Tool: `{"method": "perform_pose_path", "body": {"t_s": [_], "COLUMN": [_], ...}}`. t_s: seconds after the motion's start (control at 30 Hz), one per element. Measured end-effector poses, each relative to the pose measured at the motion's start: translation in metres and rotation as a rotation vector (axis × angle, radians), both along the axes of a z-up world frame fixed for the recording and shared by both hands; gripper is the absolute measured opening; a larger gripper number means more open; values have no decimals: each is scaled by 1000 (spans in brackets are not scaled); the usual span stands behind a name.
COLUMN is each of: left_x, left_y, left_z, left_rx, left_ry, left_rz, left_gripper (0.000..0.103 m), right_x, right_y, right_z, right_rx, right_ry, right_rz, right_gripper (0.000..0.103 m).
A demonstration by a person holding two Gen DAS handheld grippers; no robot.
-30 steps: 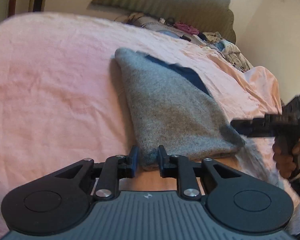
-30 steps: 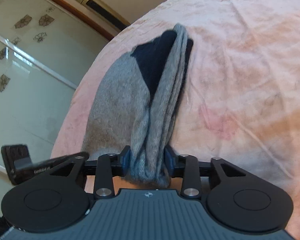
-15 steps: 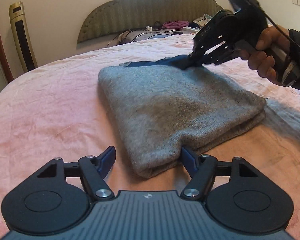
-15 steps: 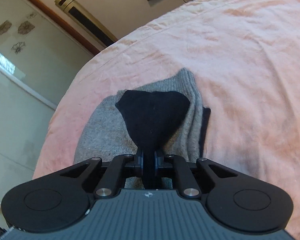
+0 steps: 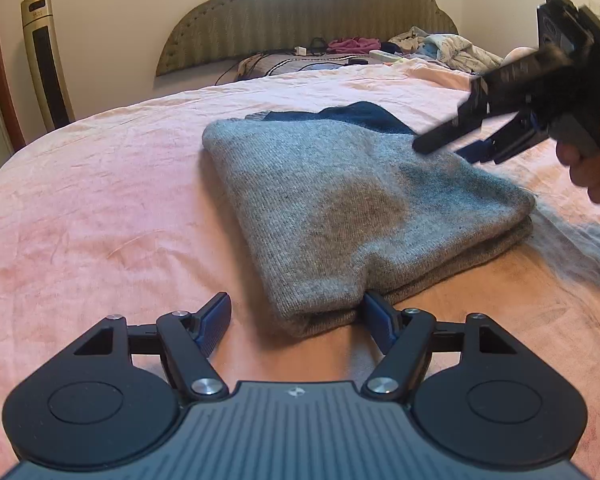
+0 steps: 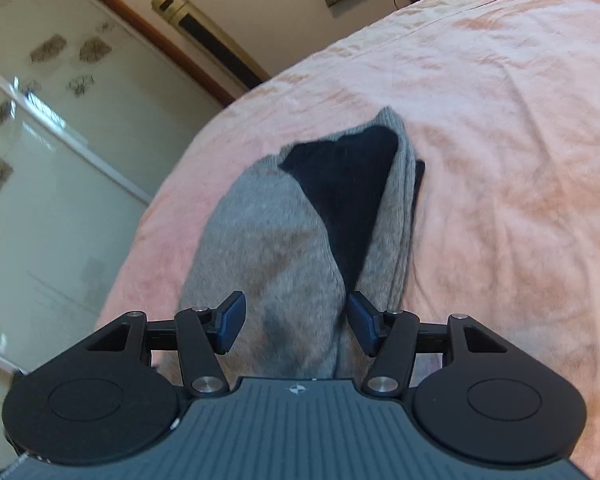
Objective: Fold small clothes
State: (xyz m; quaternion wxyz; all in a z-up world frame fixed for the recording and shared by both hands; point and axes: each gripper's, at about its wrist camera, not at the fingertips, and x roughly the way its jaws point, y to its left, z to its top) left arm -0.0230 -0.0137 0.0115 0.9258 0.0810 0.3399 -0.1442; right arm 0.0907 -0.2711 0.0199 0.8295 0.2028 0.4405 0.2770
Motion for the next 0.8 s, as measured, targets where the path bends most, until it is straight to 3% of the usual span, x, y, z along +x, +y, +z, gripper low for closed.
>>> {"method": "perform_pose_path", "body": {"t_s": [0.03, 0.07, 0.1, 0.17, 0.3, 0.33, 0.4, 0.47, 0.53, 0.63, 0.7, 0.73, 0.77, 0.8], "left_x": [0, 0, -1, -3, -8, -11, -21, -30, -33, -26, -20, -17, -13, -9], "left_y": [0, 1, 1, 3, 13, 16, 21, 23, 23, 15, 7, 4, 1, -1], "left_z": [0, 0, 1, 0, 0, 2, 4, 4, 3, 8, 13, 14, 13, 11], "left_rx": [0, 1, 3, 9, -5, -2, 30, 72, 94, 80, 60, 56, 58, 67], "left_ry": [1, 4, 6, 9, 16, 8, -8, -19, -36, -63, -81, -89, -91, -83], "left_rz": [1, 2, 4, 10, 23, 26, 34, 30, 33, 35, 32, 33, 35, 39], "left_gripper": [72, 72, 72, 72, 72, 72, 70, 71, 71, 71, 70, 67, 52, 23], "right_x": [-1, 0, -1, -4, -10, -16, -29, -45, -55, -58, -56, -55, -54, -55], "right_y": [2, 1, -5, -15, -17, -22, -35, -46, -46, -30, -19, -14, -10, -7], "right_z": [-2, -3, -1, 6, -10, -8, 0, 5, 4, -1, -6, -7, -8, -8], "right_rx": [-32, -47, -18, 5, 6, 39, 111, 154, 145, 42, -4, -26, -47, -65], "right_ry": [-10, 0, -10, -39, -8, 2, 4, -18, 7, 22, 37, 32, 26, 18], "right_rz": [-1, -9, -11, -35, -28, -36, -79, -113, -98, -56, -41, -32, -23, -15], "right_gripper": [38, 15, 14, 14, 16, 21, 51, 60, 60, 58, 41, 37, 29, 25]}}
